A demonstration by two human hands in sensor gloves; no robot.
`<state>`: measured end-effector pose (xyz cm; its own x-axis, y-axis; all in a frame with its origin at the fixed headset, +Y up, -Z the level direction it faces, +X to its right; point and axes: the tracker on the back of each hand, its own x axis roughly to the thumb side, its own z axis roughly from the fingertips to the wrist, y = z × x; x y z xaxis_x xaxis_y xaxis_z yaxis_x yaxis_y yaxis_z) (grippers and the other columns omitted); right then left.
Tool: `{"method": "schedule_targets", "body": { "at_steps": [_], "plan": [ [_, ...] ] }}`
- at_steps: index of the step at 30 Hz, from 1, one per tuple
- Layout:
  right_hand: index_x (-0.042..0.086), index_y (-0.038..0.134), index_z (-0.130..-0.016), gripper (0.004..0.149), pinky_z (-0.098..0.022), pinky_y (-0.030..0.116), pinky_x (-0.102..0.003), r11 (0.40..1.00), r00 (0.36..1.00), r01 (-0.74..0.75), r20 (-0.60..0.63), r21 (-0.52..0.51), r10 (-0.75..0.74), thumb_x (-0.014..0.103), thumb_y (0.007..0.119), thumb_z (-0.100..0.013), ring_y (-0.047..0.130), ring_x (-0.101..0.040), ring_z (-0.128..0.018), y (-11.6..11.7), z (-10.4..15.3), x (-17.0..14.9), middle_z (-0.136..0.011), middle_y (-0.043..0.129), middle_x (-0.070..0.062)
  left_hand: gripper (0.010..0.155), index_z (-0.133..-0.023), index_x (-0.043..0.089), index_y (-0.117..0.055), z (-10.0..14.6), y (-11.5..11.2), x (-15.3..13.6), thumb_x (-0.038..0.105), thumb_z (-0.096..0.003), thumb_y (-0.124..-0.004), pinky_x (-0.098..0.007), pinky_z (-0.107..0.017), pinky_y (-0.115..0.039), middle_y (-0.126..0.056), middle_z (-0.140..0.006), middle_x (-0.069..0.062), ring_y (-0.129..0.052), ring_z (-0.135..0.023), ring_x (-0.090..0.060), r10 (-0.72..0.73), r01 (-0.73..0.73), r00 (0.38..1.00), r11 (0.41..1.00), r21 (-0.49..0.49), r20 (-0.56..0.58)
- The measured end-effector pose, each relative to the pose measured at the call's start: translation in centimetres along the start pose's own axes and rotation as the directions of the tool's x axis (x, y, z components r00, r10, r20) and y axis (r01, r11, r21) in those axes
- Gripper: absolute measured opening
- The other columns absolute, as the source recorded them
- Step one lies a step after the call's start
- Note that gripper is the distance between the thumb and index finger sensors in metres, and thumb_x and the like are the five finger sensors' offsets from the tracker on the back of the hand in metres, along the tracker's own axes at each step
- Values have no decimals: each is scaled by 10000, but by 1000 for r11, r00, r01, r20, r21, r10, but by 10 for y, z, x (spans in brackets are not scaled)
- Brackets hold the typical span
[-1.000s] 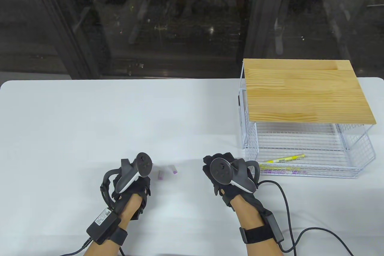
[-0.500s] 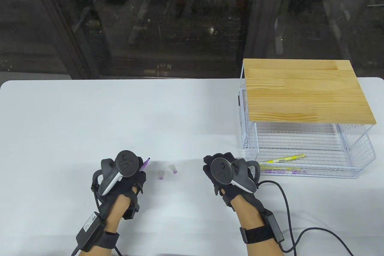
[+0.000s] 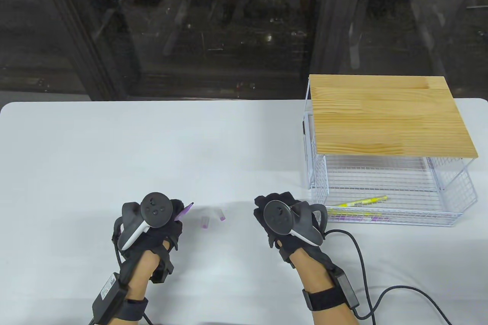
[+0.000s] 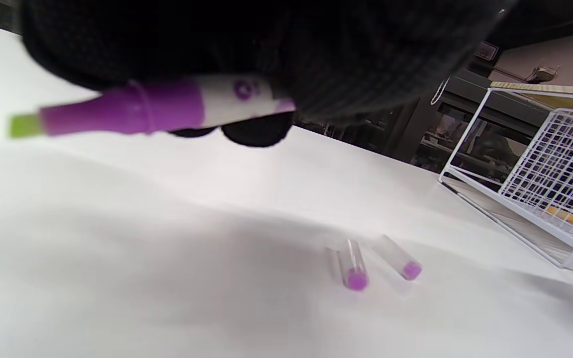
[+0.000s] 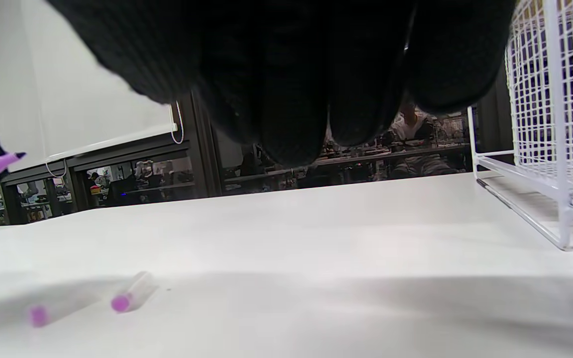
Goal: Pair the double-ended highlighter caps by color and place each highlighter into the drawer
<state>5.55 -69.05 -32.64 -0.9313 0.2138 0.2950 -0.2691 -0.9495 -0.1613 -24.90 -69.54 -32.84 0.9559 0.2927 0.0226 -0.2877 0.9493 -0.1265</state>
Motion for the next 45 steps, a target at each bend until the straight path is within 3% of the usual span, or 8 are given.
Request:
{"method": "schedule_targets", "body": {
  "at_steps": [9, 22, 31, 39, 45],
  "plan": [
    [253, 924, -845, 448, -465, 829, -456, 998, 1000, -11, -11, 63, 12, 445, 821, -453, 947, -333, -628, 7, -30, 35, -804, 986, -47, 549, -927, 241, -780, 0, 0, 1, 294, -392, -890, -582, -465, -789, -923, -851, -52, -918, -655, -358, -13, 13, 1000, 1000, -11, 4],
    [260, 942, -822, 438, -444, 810, -426, 956, 989, -105, -76, 272, 131, 430, 889, -422, 922, -297, -569, 72, -67, 73, -738, 995, -37, 547, -928, 235, -783, -2, -1, -3, 293, -394, -890, -577, -458, -795, -928, -848, -55, -924, -649, -357, -6, 6, 1000, 999, -44, -20],
    [295, 948, -795, 453, -406, 797, -415, 937, 967, -212, -80, 278, 243, 491, 899, -391, 903, -292, -553, 94, -74, 81, -702, 991, 0, 547, -928, 232, -784, -3, -2, -3, 296, -395, -888, -575, -455, -797, -930, -847, -57, -929, -643, -355, -4, 3, 1000, 998, -61, -18],
    [314, 953, -738, 384, -398, 805, -406, 922, 952, -278, -50, 269, 302, 452, 931, -380, 914, -277, -550, 100, -74, 84, -676, 991, 29, 547, -929, 232, -783, -4, -2, -3, 298, -396, -886, -572, -454, -799, -930, -847, -57, -931, -642, -353, -3, 2, 1000, 998, -68, -17],
    [306, 919, -770, 381, -506, 742, -471, 907, 958, -250, -47, 338, 282, 393, 916, -399, 866, -299, -617, 100, -74, 82, -728, 947, 8, 547, -930, 233, -782, -4, -3, -2, 302, -397, -884, -571, -452, -801, -929, -847, -53, -932, -642, -349, -7, 6, 1000, 997, -75, -11]
  ]
}}
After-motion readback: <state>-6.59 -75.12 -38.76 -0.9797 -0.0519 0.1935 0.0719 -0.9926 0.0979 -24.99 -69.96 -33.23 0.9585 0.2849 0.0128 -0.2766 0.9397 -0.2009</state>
